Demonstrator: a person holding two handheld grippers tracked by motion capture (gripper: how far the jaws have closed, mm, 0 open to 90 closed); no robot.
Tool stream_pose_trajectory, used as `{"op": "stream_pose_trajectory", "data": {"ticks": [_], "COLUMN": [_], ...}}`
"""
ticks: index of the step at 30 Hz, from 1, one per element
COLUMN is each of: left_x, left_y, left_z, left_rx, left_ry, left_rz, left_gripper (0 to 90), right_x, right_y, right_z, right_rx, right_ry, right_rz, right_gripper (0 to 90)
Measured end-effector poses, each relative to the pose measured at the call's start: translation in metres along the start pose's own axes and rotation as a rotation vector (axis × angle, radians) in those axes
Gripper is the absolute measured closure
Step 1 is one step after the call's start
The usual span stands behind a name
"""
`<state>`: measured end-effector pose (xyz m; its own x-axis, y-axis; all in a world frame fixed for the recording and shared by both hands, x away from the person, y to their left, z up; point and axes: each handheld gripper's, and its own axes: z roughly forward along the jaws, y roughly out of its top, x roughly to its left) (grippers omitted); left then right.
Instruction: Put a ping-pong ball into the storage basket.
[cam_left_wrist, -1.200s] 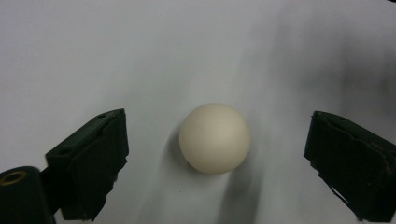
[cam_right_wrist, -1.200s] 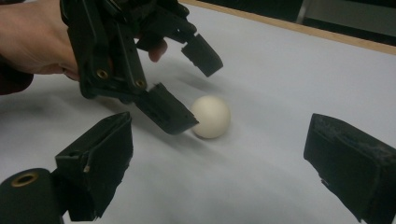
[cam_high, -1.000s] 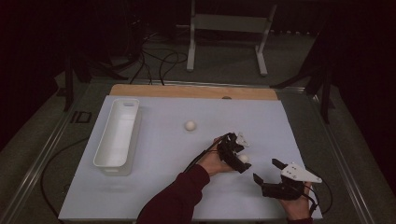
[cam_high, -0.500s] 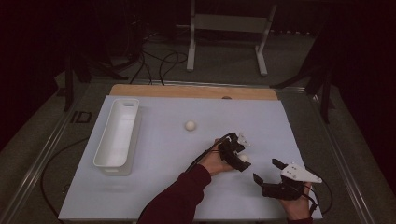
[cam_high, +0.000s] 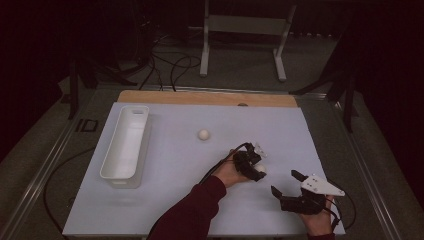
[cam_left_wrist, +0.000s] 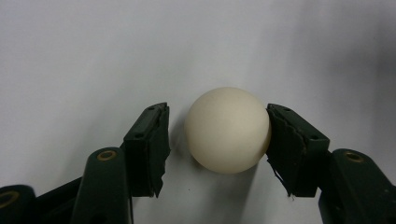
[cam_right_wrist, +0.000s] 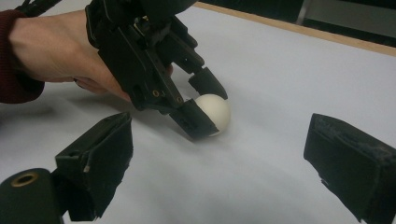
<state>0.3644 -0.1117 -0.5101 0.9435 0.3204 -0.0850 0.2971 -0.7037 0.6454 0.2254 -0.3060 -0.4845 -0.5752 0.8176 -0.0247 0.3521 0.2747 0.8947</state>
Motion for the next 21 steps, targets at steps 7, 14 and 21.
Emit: {"op": "stream_pose_trajectory", "data": {"ticks": [7,14,21], "left_x": [-0.001,0.002,0.003], "left_y": [0.0,0.001,0.003], "left_z": [-0.001,-0.008,-0.017], "left_rx": [0.005,-0.005,-0.025], "left_ry": [-0.013,-0.008,-0.009], "left_rz": [0.002,-0.009,-0.018], "left_gripper": [50.7,50.9,50.9], "right_x": [0.0,0.0,0.001], "right_y": [0.0,0.0,0.0], "right_z": [0.0,0.0,0.001], "right_rx": [0.001,0.001,0.002], "right_ry": [0.001,0.001,0.004], "right_rz": [0.0,-0.001,0.001], "right_gripper": [8.0,8.0,8.0]}}
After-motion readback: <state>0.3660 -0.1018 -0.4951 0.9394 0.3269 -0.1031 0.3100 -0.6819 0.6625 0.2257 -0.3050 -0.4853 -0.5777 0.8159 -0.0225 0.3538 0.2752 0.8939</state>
